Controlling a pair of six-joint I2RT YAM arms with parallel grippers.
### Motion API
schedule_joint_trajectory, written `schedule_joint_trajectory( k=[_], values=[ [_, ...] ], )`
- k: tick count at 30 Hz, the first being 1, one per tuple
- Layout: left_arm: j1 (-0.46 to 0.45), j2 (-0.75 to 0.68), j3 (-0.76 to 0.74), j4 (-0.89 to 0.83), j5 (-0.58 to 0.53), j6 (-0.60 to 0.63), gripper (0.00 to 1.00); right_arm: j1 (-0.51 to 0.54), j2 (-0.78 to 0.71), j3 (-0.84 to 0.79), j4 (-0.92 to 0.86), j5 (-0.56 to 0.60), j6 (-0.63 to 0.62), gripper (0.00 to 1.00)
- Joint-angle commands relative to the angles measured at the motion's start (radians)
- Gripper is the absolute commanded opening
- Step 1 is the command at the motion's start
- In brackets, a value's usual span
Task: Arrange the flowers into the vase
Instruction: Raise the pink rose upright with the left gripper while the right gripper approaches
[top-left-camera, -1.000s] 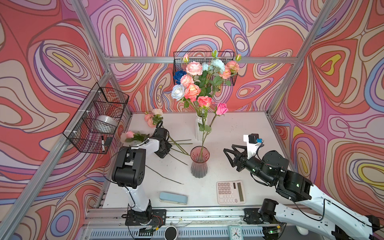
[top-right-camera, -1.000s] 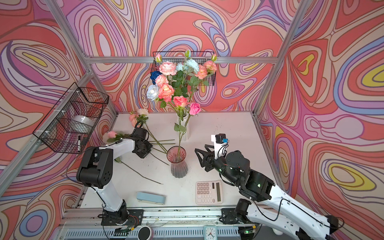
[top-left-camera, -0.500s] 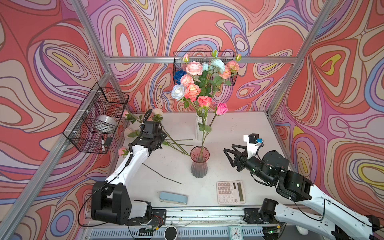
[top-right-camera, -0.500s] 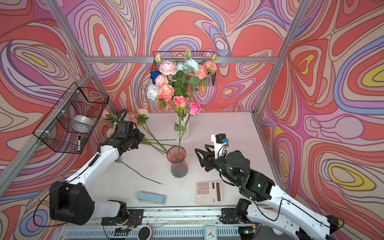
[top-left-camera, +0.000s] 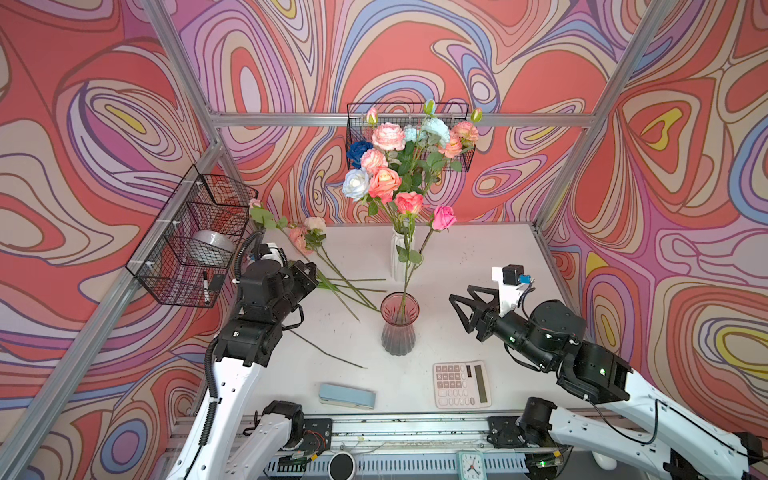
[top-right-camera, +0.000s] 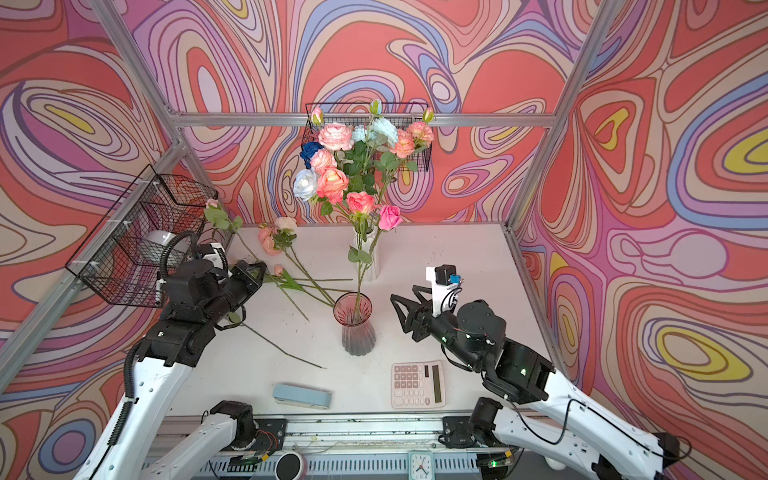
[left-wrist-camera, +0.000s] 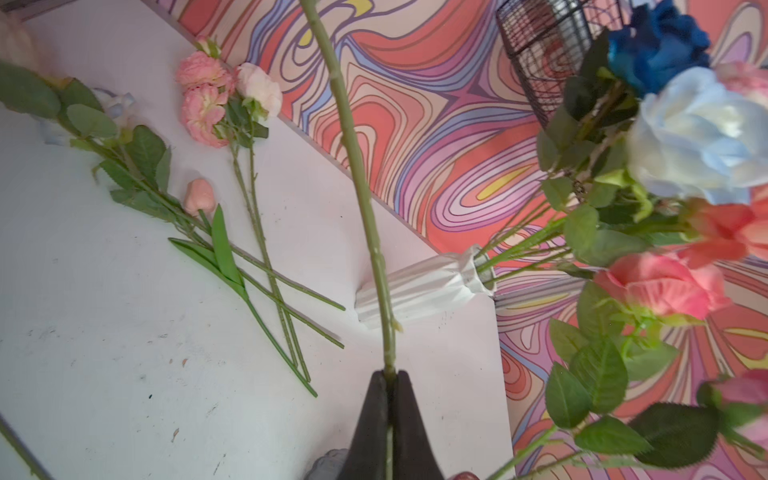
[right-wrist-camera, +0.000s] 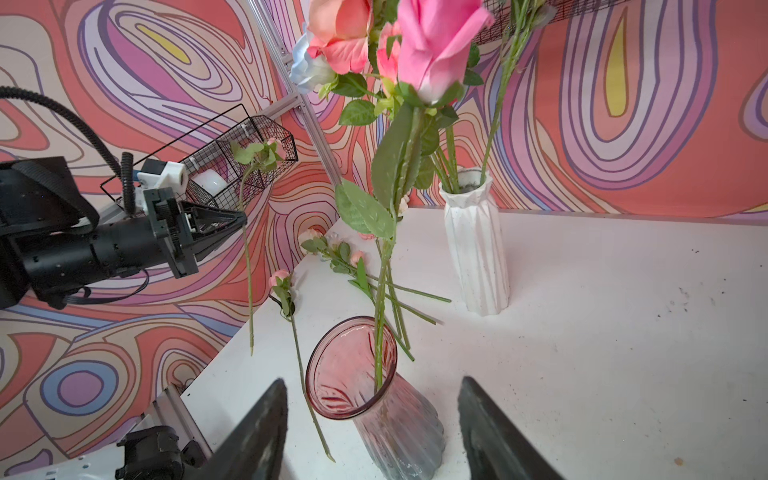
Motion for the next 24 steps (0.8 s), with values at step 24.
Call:
schedule_joint_trajectory(
  k=[24],
  values=[
    [0.002,-0.177,-0.205,0.787,0.993,-0.096,0.00,0.031,0.461,0.376,0.247,-0.646,0.015,0.67]
  ],
)
